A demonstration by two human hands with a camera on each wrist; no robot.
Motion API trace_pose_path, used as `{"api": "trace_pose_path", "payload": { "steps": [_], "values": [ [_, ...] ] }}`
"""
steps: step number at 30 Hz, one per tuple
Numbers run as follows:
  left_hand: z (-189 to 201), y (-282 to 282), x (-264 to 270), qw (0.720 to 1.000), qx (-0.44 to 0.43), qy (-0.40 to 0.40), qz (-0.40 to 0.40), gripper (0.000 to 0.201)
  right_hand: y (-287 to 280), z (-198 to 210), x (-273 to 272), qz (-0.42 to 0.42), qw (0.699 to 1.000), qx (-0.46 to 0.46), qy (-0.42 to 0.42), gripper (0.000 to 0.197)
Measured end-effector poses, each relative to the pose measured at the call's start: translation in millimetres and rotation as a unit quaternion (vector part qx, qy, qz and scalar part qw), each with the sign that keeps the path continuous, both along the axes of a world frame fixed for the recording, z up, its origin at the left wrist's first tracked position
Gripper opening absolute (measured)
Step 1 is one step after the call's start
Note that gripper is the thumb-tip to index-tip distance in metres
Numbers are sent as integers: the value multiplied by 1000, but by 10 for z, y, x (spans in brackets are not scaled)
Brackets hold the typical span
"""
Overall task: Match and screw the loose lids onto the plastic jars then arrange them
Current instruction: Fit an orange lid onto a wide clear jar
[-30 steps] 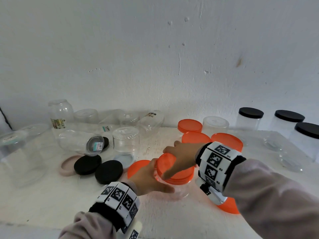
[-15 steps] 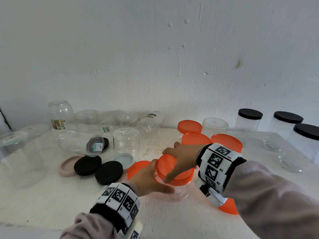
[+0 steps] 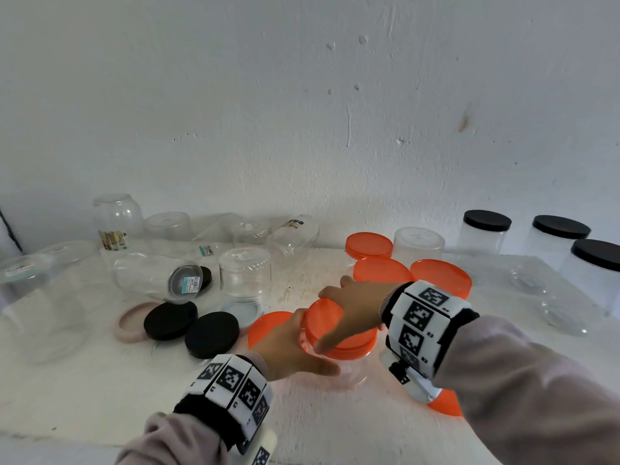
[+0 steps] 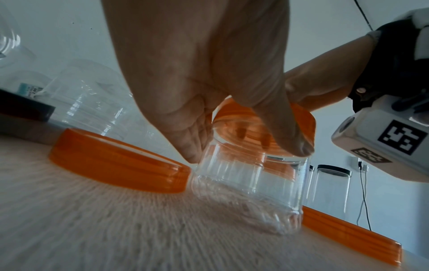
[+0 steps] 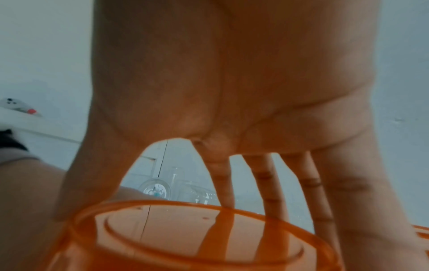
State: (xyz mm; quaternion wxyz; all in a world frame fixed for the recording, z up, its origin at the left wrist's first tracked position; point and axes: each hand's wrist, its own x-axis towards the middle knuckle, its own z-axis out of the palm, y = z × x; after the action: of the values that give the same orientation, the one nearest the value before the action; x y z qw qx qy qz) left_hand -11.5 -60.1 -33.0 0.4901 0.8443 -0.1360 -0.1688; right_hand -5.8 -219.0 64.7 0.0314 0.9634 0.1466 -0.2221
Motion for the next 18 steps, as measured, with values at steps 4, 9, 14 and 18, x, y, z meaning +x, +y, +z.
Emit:
{"api": "trace_pose_path", "payload": {
  "steps": [4, 9, 14, 18],
  "values": [
    [-1, -3, 8, 1000, 5, -2, 1, 105, -2, -12, -4, 0, 1000, -3, 4, 114],
    [-15, -4, 13, 1000, 6, -4, 1, 106, -10, 37, 23, 31, 999, 27, 30, 103],
    [-20, -5, 13, 1000, -3, -2, -1, 103, -18, -21, -3, 0, 1000, 15, 0, 104],
    [-18, -7, 15, 1000, -13, 2, 1, 102, -40, 17, -10, -1, 1000, -8, 8, 110]
  ]
}}
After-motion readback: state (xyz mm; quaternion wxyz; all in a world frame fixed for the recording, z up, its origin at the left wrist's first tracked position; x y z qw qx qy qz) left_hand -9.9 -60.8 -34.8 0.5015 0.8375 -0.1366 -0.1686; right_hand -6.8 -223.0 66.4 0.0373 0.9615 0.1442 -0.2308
